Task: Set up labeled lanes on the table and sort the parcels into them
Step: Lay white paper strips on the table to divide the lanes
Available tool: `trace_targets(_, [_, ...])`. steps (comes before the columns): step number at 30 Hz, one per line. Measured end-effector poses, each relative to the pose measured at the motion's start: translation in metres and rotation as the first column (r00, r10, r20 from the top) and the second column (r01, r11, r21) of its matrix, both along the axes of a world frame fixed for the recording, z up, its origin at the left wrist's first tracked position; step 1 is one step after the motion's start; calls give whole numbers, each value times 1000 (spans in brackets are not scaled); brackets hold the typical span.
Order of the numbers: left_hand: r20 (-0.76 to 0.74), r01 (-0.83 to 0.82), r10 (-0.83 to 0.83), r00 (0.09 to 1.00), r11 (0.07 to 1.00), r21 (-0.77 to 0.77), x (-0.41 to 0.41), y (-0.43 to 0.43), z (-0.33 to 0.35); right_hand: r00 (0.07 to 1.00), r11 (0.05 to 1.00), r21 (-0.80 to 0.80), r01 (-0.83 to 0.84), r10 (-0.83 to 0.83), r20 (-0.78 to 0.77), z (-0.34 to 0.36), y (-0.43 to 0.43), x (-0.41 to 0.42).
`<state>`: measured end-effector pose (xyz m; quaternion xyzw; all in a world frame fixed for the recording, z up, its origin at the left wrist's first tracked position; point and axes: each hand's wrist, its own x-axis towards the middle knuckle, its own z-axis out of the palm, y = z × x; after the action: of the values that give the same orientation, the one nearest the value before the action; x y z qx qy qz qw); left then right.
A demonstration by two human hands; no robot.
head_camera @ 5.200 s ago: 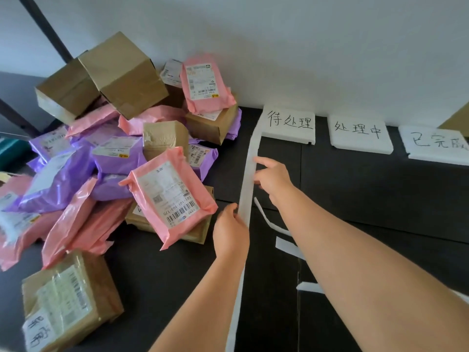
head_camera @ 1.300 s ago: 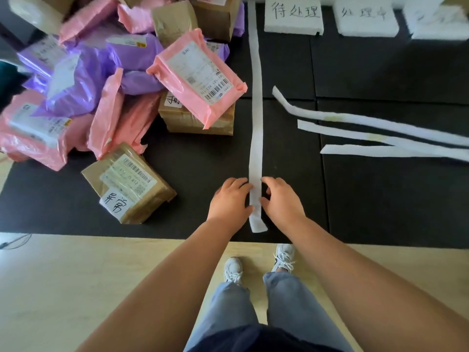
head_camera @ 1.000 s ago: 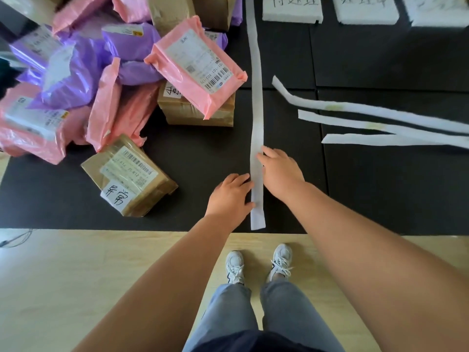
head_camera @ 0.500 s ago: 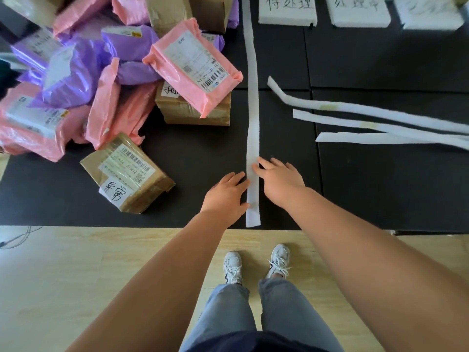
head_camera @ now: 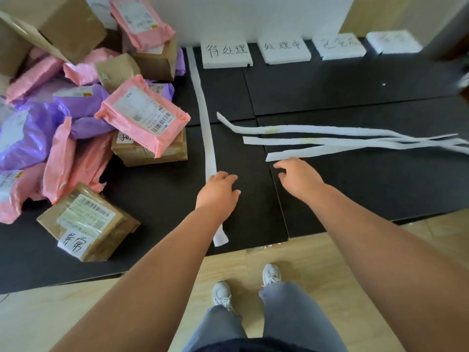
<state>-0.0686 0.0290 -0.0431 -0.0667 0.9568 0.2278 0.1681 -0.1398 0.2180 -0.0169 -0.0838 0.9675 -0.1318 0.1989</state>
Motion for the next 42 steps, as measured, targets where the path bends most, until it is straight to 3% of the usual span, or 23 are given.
trace_targets(8, [23,-34,32,999,993,112,-58,96,7,989,989,6,146,-146,10,7,117,-55])
trace_targets(13, [94,-46,42,995,998,44,-101,165,-3,980,980,-15,198,-199,-2,-1,189,-108])
trace_targets(18, [185,-93,94,978,996,-13,-138,226,-17,969,975,-33,219,-222,-108,-9,248,-158])
trace_targets(28, [171,-380,380,909,924,-37,-195,265,-28,1000,996,93,-13,11,19,-41,267,-224])
trace_targets(34, [162,-321,310,937,946,45,-246,276,-23,1000,995,95,22,-23,12,-53,265,-240])
trace_targets(42, [171,-215,181,969,953,213,-311,307,-16,949,955,-150,257,-278,-146,-48,281,-261])
